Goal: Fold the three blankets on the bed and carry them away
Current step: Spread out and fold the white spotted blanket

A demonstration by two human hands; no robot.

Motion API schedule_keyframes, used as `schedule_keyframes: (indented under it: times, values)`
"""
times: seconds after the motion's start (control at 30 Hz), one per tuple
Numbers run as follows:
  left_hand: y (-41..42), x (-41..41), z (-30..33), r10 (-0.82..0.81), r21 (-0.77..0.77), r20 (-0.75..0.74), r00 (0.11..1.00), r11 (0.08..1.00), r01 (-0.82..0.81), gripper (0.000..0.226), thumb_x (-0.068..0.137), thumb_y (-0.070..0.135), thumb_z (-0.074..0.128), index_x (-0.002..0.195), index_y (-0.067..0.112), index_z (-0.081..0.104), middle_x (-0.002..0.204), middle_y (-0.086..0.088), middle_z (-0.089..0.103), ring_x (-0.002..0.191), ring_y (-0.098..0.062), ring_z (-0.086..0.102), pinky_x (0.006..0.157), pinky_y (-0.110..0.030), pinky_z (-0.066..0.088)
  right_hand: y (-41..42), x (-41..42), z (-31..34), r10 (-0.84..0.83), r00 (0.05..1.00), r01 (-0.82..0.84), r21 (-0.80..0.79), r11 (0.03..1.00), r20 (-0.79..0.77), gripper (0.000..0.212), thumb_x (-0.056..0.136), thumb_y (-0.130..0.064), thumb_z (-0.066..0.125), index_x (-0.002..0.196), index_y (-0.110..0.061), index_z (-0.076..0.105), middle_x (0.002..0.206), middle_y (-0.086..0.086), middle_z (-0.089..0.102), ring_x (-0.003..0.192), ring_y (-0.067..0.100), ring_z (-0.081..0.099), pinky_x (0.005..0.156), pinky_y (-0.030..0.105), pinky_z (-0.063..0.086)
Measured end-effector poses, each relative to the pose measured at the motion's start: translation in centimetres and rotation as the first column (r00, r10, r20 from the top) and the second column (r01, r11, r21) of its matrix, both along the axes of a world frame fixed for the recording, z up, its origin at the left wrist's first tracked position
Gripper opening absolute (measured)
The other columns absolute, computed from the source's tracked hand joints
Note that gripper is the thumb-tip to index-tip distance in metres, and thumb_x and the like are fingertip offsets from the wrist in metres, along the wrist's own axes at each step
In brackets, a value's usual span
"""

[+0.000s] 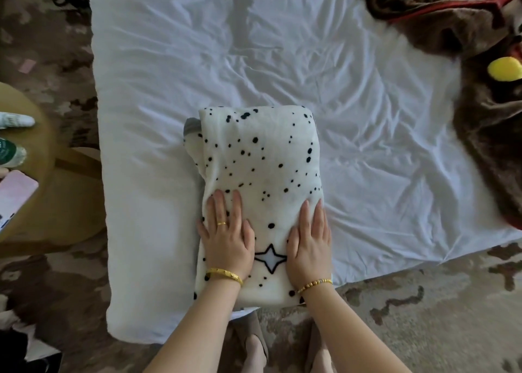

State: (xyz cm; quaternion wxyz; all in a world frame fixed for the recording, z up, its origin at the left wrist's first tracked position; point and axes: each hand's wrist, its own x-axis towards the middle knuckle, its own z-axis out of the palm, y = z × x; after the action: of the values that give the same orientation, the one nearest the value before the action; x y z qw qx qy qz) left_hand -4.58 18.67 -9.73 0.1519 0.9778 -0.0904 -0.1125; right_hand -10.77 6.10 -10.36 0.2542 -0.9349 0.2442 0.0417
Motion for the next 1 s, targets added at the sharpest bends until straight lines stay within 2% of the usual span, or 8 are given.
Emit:
schedule_keyframes:
  times: [0.13,0.2,0.3,0.37,0.47,0.63,0.83,1.0]
  values:
    - [-0.5,1.6,2.0,0.215,-0.233,0.128,0.968,0.955,-0.181,0.059,0.089,0.024,0.023,0.146,0.009,0.024,0.153,-0.017,0.020,0.143,-0.032,0.014,0.113,-0.055,0.010,-1.4,1.4,1.3,-0.180,0.983,0.178,0.045,0.983,0.048,0.050,0.094,-0.042,0.002,0.139,-0.035,-0.020,0.155,-0.008,-0.015,0.142,0.006,-0.018,0.118,0.038,-0.009]
    - [-1.8,3.1,3.9,0.136,-0.346,0.315,0.939,0.938,-0.020,0.057,0.089,0.016,0.030,0.145,0.009,0.024,0.152,-0.014,0.024,0.143,-0.026,0.013,0.116,-0.049,0.006,-1.9,4.1,3.1,-0.205,0.950,0.197,0.056,0.979,0.233,0.050,0.096,-0.041,0.005,0.142,-0.035,-0.013,0.153,-0.012,-0.014,0.142,0.005,-0.016,0.118,0.034,-0.011]
    - [-5.1,6.9,5.9,-0.167,-0.224,0.496,0.852,0.923,0.312,0.054,0.087,0.013,0.034,0.141,0.012,0.034,0.146,-0.007,0.039,0.140,-0.026,0.026,0.115,-0.050,0.012,-2.7,9.8,5.5,-0.038,0.898,0.057,-0.030,0.998,0.439,0.050,0.098,-0.031,0.019,0.146,-0.025,0.007,0.152,-0.007,0.001,0.142,0.010,-0.003,0.115,0.030,-0.007]
    - [-6.3,9.9,5.9,-0.233,-0.087,0.412,0.881,0.952,0.292,0.050,0.090,0.023,0.036,0.139,0.016,0.042,0.146,-0.005,0.040,0.138,-0.033,0.030,0.110,-0.057,0.017,-3.5,13.0,6.1,0.111,0.924,-0.096,-0.061,0.994,0.365,0.049,0.099,-0.030,0.025,0.147,-0.024,0.021,0.154,-0.005,0.006,0.144,0.016,-0.001,0.116,0.036,-0.002]
    - [-5.5,13.5,3.0,-0.122,0.043,0.128,0.984,0.992,0.117,0.052,0.098,0.038,0.027,0.147,0.035,0.013,0.158,0.003,0.003,0.145,-0.029,-0.004,0.111,-0.059,0.000,-4.1,15.0,4.6,0.297,0.948,-0.279,-0.151,0.948,0.114,0.046,0.099,-0.031,0.032,0.145,-0.030,0.028,0.157,-0.003,0.009,0.146,0.025,-0.001,0.117,0.046,0.001]
    - [-3.8,14.4,-0.1,0.068,-0.041,0.080,0.994,0.997,-0.065,0.052,0.098,0.038,0.027,0.147,0.036,0.013,0.157,0.005,0.005,0.145,-0.028,-0.003,0.113,-0.058,0.005,-2.6,15.7,2.4,0.362,0.927,-0.335,-0.210,0.918,0.102,0.048,0.095,-0.041,0.026,0.142,-0.034,0.034,0.155,-0.005,0.019,0.146,0.024,0.006,0.115,0.051,0.001]
    - [-4.5,14.5,-1.9,0.098,-0.059,0.165,0.981,0.994,-0.089,0.049,0.096,0.031,0.033,0.144,0.026,0.031,0.155,-0.002,0.021,0.144,-0.031,0.010,0.112,-0.058,0.008,-4.7,17.3,0.1,-0.012,1.000,0.012,0.004,1.000,0.001,0.050,0.096,-0.039,0.024,0.146,-0.036,0.017,0.157,-0.001,0.008,0.144,0.024,0.008,0.116,0.043,0.016]
    - [-4.6,14.6,-1.1,0.094,0.015,0.091,0.991,0.995,-0.096,0.050,0.099,0.032,0.023,0.148,0.027,0.016,0.158,0.000,0.002,0.145,-0.027,-0.003,0.114,-0.055,0.001,-4.8,17.5,0.9,-0.062,0.998,0.064,0.141,0.988,-0.017,0.052,0.099,-0.040,0.019,0.148,-0.033,0.006,0.157,0.002,-0.001,0.144,0.024,0.008,0.117,0.040,0.018]
